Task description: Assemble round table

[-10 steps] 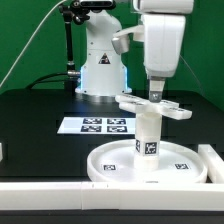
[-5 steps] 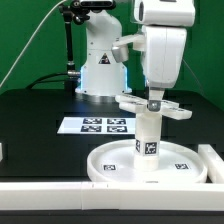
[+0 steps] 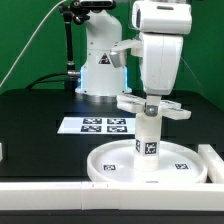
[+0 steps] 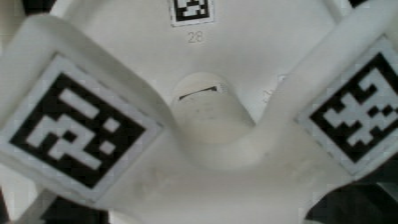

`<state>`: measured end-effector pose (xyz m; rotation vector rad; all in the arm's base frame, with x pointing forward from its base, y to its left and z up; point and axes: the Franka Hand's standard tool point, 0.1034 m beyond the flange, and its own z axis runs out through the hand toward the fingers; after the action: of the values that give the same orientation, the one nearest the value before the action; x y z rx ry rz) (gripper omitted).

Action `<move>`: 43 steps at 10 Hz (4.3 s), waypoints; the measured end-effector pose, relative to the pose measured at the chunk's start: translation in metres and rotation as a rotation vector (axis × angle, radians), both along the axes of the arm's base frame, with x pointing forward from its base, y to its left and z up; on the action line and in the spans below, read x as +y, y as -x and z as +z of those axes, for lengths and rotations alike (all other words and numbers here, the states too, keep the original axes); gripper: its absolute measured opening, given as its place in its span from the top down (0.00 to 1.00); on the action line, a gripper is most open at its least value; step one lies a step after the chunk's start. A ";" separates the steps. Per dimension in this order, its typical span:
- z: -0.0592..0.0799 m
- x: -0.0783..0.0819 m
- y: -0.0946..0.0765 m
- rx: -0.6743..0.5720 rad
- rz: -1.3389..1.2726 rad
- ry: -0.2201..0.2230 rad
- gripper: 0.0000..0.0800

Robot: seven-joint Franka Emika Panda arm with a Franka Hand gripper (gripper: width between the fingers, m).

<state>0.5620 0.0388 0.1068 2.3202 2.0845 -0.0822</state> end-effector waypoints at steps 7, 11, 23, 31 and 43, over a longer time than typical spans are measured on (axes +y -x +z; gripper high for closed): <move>0.000 -0.001 0.000 -0.002 -0.060 0.002 0.43; -0.001 0.000 0.005 -0.018 -0.605 -0.007 0.43; -0.003 0.002 0.008 -0.018 -1.861 -0.053 0.43; -0.003 0.002 0.006 -0.002 -2.421 -0.072 0.43; 0.007 0.003 0.005 0.174 -3.104 -0.122 0.20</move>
Offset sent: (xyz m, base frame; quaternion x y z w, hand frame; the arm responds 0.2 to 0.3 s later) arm 0.0000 0.0000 0.0000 0.0000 0.0000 0.0000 1.0000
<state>0.5571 0.0420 0.1140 -2.0092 2.1674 0.0786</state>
